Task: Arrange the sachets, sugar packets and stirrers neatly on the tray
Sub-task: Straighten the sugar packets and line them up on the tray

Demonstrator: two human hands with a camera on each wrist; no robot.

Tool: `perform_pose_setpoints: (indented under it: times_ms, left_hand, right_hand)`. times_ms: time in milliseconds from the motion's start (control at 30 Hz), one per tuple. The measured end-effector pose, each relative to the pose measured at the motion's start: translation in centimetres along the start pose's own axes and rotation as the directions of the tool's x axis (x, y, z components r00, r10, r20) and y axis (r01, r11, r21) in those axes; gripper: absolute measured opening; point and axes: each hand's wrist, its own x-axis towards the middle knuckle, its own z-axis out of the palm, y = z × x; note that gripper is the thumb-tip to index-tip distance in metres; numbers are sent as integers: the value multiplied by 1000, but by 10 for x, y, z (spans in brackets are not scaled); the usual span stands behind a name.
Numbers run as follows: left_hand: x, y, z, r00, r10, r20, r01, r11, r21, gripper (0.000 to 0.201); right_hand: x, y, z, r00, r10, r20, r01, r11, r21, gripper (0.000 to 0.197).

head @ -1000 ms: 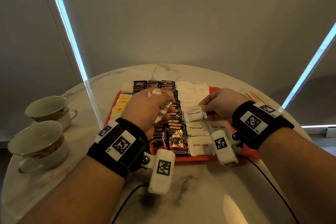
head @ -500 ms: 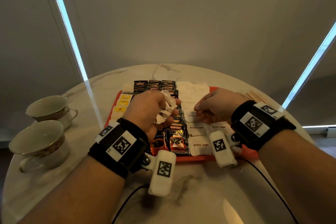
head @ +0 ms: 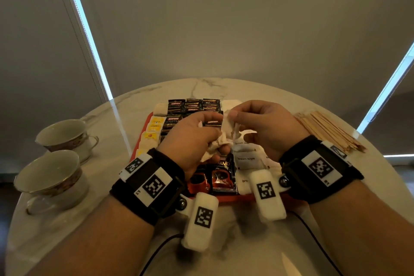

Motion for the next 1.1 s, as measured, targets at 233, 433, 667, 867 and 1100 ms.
perform_pose_setpoints:
  times_ms: [233,433,667,867,1100]
  left_hand:
    - [-2,-2,3,995,91,36,-94,991,93,22]
    - [1,-8,-2,981,185,53,-192,948,252,26]
    - [7,-13,-4,979,187,-76,-178,977,114,22]
    - [3,-8,-2,991,135,-4,-134,986,95,15]
    - [5,-9,-4,969,244,-42,-235,959,156,22]
  right_hand:
    - [-7,-1,-4,989,-135,59,126,984,127,14]
    - [-10,6,2,985,-171,-24,173,962,210,27]
    - [-14,3,4,995,-96,7,91,966,244,26]
    - [-16,5,7,989,-139,-52,144,983,109,16]
    - [-17,0,-4,962,-269,-38,260,951,-165,13]
